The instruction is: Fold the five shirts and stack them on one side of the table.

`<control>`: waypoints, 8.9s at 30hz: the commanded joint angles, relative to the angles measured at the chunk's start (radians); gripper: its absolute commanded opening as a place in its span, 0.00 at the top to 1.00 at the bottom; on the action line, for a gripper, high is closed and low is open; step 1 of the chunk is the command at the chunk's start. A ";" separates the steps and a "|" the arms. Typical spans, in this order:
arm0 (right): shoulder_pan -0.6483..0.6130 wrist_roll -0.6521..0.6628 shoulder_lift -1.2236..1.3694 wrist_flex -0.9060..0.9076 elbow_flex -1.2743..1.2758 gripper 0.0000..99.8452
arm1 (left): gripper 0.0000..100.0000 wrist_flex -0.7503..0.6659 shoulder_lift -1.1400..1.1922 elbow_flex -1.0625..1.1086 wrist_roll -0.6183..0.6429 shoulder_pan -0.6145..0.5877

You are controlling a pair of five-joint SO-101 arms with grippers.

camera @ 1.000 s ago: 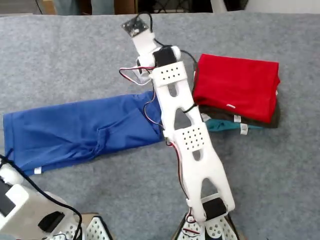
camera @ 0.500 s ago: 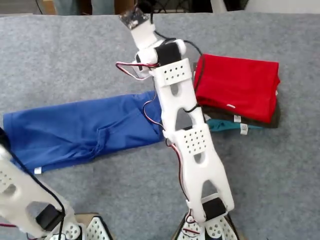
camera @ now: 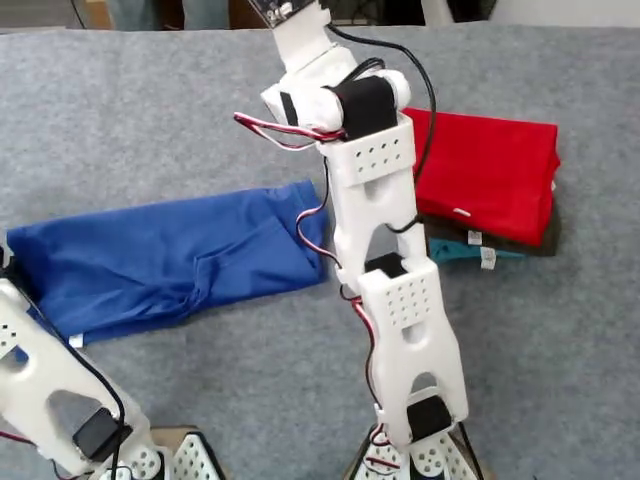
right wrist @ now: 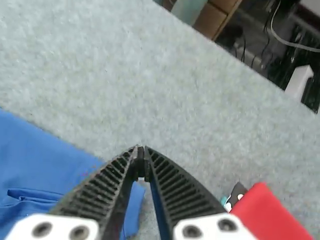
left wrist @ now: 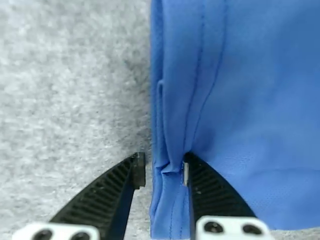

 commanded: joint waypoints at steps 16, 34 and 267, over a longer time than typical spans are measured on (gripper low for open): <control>-0.037 -0.003 -0.082 0.003 -0.047 0.99 | 0.97 0.006 0.018 0.033 0.032 0.108; 0.009 0.000 -0.389 -0.048 -0.048 0.99 | 0.97 0.008 -0.328 0.145 0.055 0.334; 0.055 -0.290 -0.518 -0.034 1.086 0.99 | 0.97 -0.568 -0.818 0.802 0.532 0.769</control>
